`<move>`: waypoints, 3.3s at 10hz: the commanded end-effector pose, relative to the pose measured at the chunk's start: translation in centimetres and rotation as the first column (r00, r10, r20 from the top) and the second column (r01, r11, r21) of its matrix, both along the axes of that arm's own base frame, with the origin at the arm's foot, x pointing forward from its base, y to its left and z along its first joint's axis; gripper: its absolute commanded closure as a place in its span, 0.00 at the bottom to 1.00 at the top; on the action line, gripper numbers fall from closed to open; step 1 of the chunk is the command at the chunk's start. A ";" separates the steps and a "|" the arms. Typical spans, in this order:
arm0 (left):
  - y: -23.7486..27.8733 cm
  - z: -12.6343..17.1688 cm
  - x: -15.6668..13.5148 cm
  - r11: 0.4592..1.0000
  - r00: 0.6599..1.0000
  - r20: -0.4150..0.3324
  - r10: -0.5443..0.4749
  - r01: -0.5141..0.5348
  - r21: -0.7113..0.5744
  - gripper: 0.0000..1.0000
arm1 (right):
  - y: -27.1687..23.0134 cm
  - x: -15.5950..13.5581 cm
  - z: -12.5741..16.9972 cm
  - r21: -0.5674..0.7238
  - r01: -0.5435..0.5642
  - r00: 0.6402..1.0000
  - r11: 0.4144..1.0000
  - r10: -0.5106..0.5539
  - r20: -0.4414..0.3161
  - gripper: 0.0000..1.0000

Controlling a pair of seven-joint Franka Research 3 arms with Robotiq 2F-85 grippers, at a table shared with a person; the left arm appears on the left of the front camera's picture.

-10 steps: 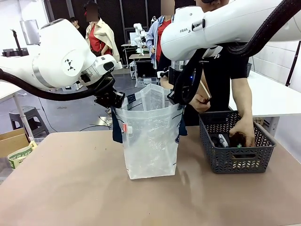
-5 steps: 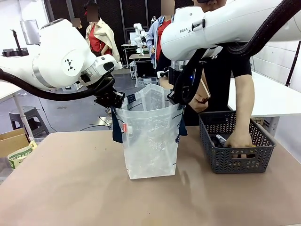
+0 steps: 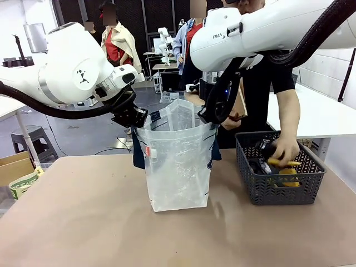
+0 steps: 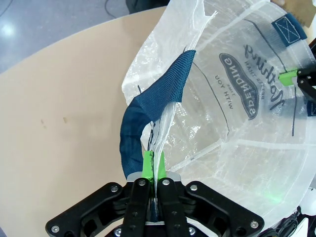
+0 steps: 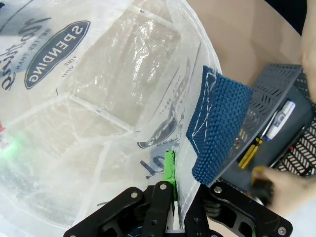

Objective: Transfer purchased items from the store into the shopping bag.
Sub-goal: Move the Reusable shopping bag to the right side of the table.

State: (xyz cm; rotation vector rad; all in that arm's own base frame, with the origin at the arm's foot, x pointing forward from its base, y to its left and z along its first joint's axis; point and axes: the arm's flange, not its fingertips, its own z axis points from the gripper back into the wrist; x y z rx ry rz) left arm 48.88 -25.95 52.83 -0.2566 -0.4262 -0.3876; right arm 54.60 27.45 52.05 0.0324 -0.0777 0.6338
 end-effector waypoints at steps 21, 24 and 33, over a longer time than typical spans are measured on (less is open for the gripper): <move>0.9 0.3 0.1 0.999 0.999 0.011 0.034 -0.034 0.007 1.00 | -0.8 -0.6 0.1 0.021 0.000 1.000 1.000 0.000 0.012 1.00; 1.2 0.0 0.3 0.999 0.999 0.002 0.049 -0.049 0.009 1.00 | -1.3 -0.6 0.1 0.035 0.002 1.000 0.999 -0.002 0.014 1.00; 1.0 0.1 0.5 1.000 1.000 0.000 0.025 -0.025 -0.001 1.00 | -0.6 0.1 0.6 0.006 0.011 1.000 1.000 -0.011 0.008 1.00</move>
